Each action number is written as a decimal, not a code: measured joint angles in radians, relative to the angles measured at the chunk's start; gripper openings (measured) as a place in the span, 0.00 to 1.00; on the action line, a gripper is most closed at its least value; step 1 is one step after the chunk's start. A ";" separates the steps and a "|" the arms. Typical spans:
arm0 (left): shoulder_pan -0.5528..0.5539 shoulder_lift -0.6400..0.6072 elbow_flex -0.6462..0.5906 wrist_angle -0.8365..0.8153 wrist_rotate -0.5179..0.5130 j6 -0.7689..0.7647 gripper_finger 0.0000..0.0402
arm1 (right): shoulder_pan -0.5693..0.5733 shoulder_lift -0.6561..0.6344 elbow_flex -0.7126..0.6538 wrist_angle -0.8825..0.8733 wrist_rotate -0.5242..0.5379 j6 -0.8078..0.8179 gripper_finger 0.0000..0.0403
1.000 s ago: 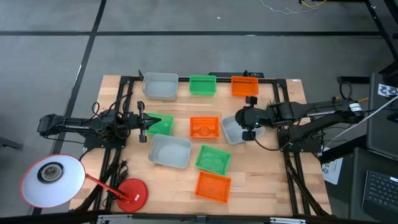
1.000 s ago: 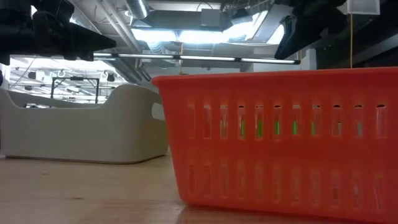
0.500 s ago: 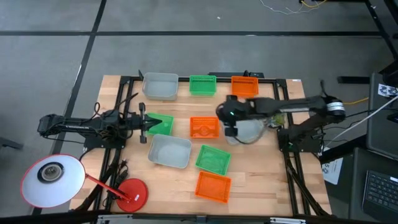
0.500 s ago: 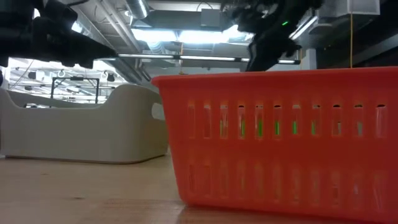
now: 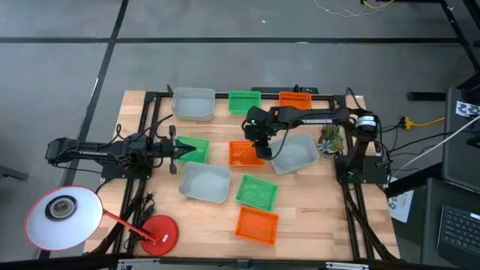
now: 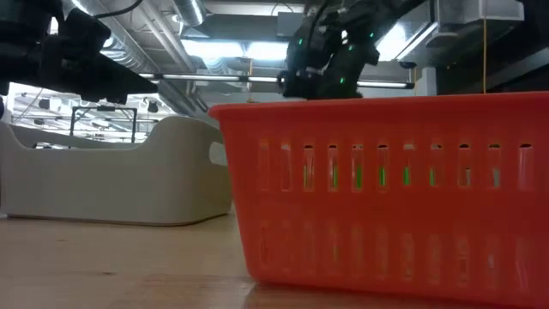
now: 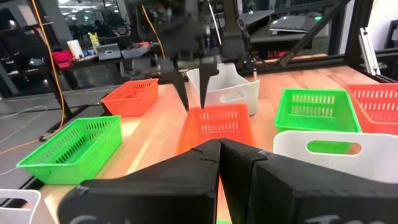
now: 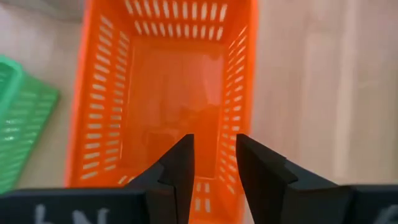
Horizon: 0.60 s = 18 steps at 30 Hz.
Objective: Stack baskets by color
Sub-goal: Stack the middle orange bin on top of the top orange bin
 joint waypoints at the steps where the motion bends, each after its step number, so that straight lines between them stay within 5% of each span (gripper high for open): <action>1: 0.000 0.000 0.000 -0.001 0.000 -0.004 0.00 | 0.000 0.014 0.000 0.000 0.000 -0.004 0.29; 18: 0.000 0.000 0.000 -0.017 0.000 -0.023 0.00 | 0.010 0.018 0.004 0.053 0.052 -0.068 0.29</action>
